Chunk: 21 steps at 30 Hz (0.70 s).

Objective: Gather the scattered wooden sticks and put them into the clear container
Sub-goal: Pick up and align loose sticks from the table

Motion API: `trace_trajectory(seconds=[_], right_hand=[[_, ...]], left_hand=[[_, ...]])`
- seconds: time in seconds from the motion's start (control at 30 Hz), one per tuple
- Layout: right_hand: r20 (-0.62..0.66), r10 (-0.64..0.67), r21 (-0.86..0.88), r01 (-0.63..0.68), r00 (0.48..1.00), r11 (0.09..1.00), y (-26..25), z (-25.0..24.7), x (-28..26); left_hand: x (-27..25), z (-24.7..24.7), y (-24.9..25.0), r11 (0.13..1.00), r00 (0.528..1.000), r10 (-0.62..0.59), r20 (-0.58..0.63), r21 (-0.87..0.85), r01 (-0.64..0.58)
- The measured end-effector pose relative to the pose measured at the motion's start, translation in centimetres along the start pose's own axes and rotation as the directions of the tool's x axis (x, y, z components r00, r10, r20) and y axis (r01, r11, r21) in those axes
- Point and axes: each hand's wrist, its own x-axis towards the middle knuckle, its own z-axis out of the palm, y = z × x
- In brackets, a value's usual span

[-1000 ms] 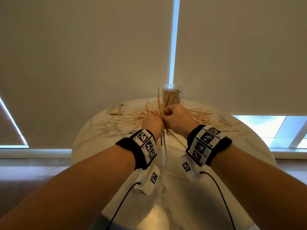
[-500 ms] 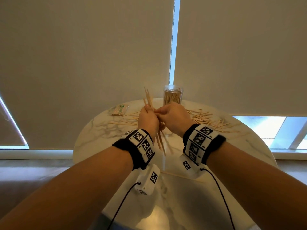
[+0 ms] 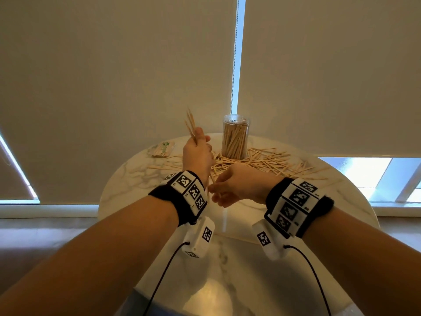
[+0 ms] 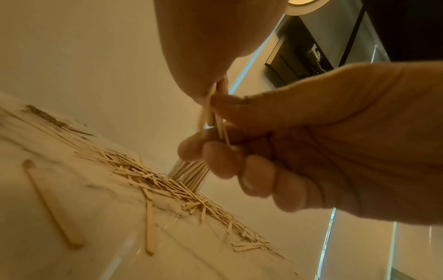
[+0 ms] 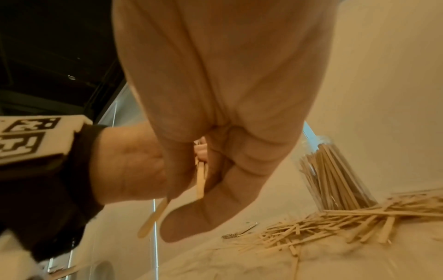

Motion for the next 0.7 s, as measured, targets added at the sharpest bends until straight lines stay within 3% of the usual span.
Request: trace_trajectory(seconds=[0.17,0.33,0.5,0.57,0.63,0.7], right_hand=[[0.098,0.004,0.049,-0.009,0.995,0.999,0.1,-0.5,-0.5],[-0.157,-0.109,-0.108,0.093,0.981,0.990,0.5,-0.6,-0.1],[-0.284,-0.133,-0.110,0.106,0.950,0.988,0.0,-2.7,0.0],[-0.409,-0.192,-0.063,0.183,0.892,0.981,-0.9,-4.3,0.1],[-0.547,-0.234,-0.033,0.258,0.804,0.965,-2.1,-5.9,0.3],[-0.585,-0.285,-0.156,0.239,0.760,0.958,-2.9,-6.7,0.6]], left_hand=[[0.7,-0.1,-0.2,0.999,0.999,0.017,0.034,-0.048,-0.015],[-0.3,0.2,-0.8,0.997,0.975,-0.058,0.216,-0.028,0.066],[-0.3,-0.7,-1.6,0.976,0.982,-0.055,0.181,0.219,0.014],[-1.0,-1.2,-1.8,0.958,0.950,-0.147,0.277,0.280,0.066],[-2.2,-1.3,-1.9,0.929,0.878,-0.241,0.413,0.360,0.086],[-3.5,-0.9,-1.8,0.908,0.802,-0.296,0.520,0.413,0.067]])
